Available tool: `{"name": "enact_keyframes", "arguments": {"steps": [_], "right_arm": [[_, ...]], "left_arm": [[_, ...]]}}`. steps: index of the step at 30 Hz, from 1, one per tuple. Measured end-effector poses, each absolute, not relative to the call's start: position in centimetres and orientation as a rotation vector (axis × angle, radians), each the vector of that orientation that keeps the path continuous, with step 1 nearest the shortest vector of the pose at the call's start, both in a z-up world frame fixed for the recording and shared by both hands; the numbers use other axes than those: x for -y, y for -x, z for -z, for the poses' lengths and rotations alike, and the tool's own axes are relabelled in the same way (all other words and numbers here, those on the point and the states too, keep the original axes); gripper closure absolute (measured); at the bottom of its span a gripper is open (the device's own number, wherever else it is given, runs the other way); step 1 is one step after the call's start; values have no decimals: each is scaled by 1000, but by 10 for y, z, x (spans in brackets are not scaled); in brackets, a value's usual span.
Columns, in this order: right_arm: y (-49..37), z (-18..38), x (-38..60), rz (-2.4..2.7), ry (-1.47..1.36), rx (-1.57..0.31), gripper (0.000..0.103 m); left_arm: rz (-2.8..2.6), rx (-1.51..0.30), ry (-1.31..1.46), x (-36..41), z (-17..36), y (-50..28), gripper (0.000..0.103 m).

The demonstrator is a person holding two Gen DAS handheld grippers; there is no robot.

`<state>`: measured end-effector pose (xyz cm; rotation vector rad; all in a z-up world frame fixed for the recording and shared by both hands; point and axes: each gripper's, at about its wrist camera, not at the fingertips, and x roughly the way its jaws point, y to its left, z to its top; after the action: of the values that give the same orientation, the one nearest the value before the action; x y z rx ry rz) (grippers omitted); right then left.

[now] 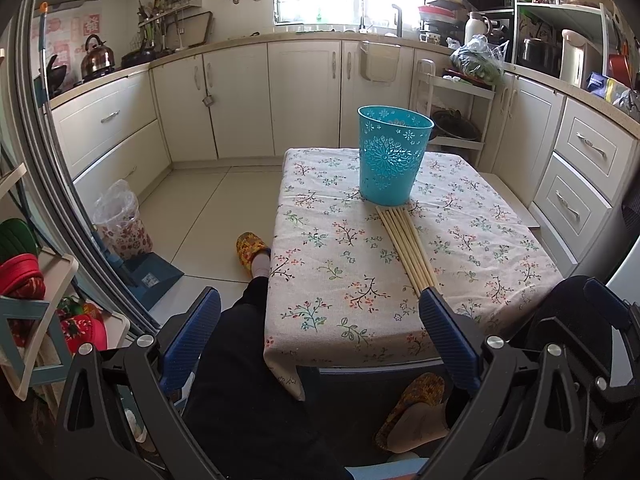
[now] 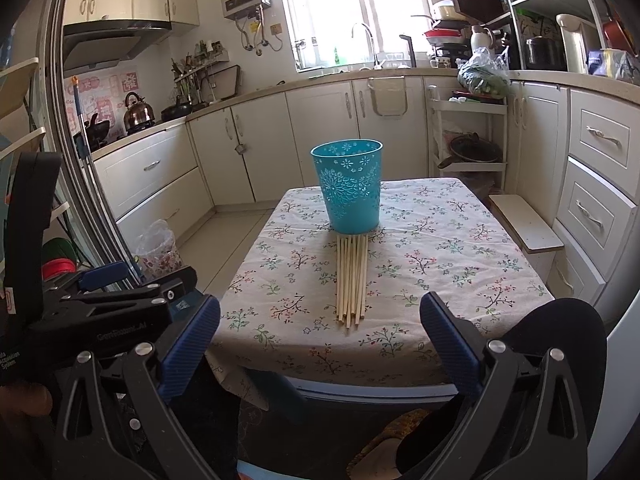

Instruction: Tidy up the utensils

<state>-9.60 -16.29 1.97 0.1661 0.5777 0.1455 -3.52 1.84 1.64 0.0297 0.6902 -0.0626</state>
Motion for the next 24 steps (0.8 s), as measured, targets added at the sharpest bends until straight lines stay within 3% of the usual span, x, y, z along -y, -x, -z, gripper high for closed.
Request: {"name": "enact_keyframes", "arguments": {"steps": [10, 17, 20, 24], "right_arm": [[45, -7, 187, -87, -153, -611, 9], [-60, 57, 202, -88, -213, -803, 58], [-96, 79, 206, -79, -232, -860, 69], [-129, 91, 201, -91, -212, -870, 75]], "left_arm": [[53, -724, -53, -15, -3, 19, 8], [29, -800, -5, -26, 20, -21, 8], [12, -840, 23, -31, 35, -42, 8], [2, -875, 37, -31, 49, -65, 8]]}}
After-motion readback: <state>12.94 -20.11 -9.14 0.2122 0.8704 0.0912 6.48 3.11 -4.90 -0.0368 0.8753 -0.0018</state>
